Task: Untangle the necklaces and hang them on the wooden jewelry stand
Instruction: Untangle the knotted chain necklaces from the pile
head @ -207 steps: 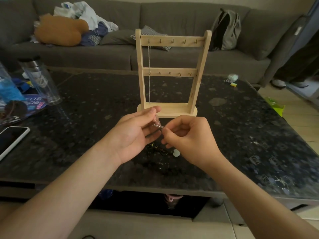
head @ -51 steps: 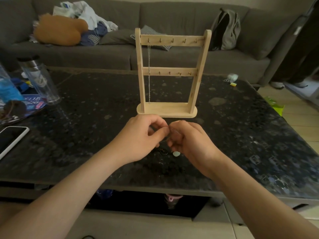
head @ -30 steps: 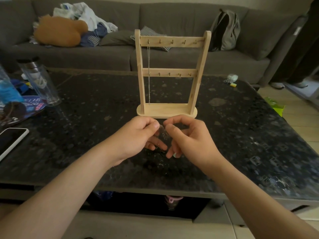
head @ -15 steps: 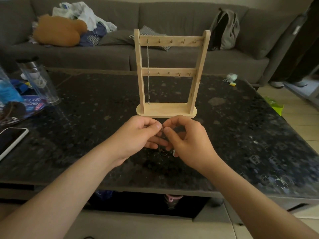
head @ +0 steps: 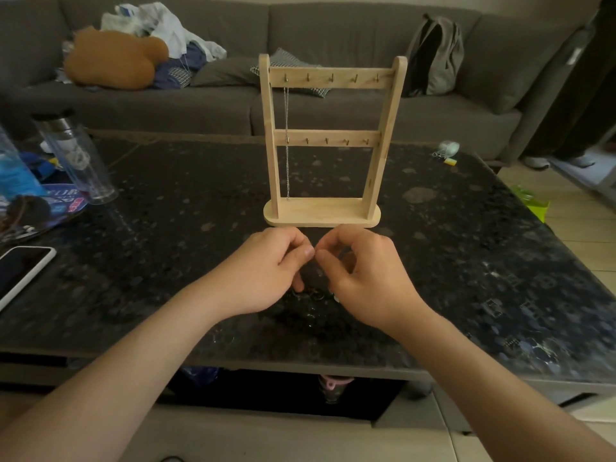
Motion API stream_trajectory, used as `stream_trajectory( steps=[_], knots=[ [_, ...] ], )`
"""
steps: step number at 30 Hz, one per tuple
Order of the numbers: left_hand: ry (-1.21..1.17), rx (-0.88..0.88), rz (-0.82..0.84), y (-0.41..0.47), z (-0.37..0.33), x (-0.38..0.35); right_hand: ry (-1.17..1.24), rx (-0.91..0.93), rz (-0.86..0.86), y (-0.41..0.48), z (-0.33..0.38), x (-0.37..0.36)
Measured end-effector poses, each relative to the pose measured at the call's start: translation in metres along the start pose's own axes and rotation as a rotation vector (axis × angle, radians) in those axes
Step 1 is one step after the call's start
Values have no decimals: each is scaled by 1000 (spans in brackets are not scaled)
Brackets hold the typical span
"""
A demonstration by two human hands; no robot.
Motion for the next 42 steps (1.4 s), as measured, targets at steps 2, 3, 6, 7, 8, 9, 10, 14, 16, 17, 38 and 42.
stream_trajectory(
  steps=[2,3,6,7,8,9,10,14,16,17,38,42],
  knots=[
    [97,-22,34,-1,-3,1,-270,117,63,-1,5,1],
    [122,-32,45,-2,-5,1,-387,145,119,-2,7,-1],
    [196,-59,58,-4,-6,1,-506,140,262,-4,12,-4],
    [218,-57,66,-4,-6,1,-519,143,296,-4,12,-4],
    [220,-48,71,-4,-4,1,-518,142,324,-4,12,-4],
    [203,-39,71,-4,-3,0,-473,125,328,-2,10,-4],
    [175,-32,65,-4,-1,0,-390,96,305,-1,8,-3],
    [75,-53,20,-2,3,-1,-50,-45,158,5,1,3],
    [53,-65,-20,-1,4,0,63,-148,150,4,2,6],
    [42,-68,-39,0,4,1,101,-186,143,4,4,8],
    [-105,-44,-167,0,6,10,253,-304,348,3,7,4],
    [38,-67,-232,-3,1,5,99,-252,406,2,13,5]
  ],
)
Point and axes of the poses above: each hand's wrist, its own y-axis towards the middle knuckle, its own x-axis out of the back of the hand, z = x × y, the point moved 1 cm from there along y, towards the middle knuckle
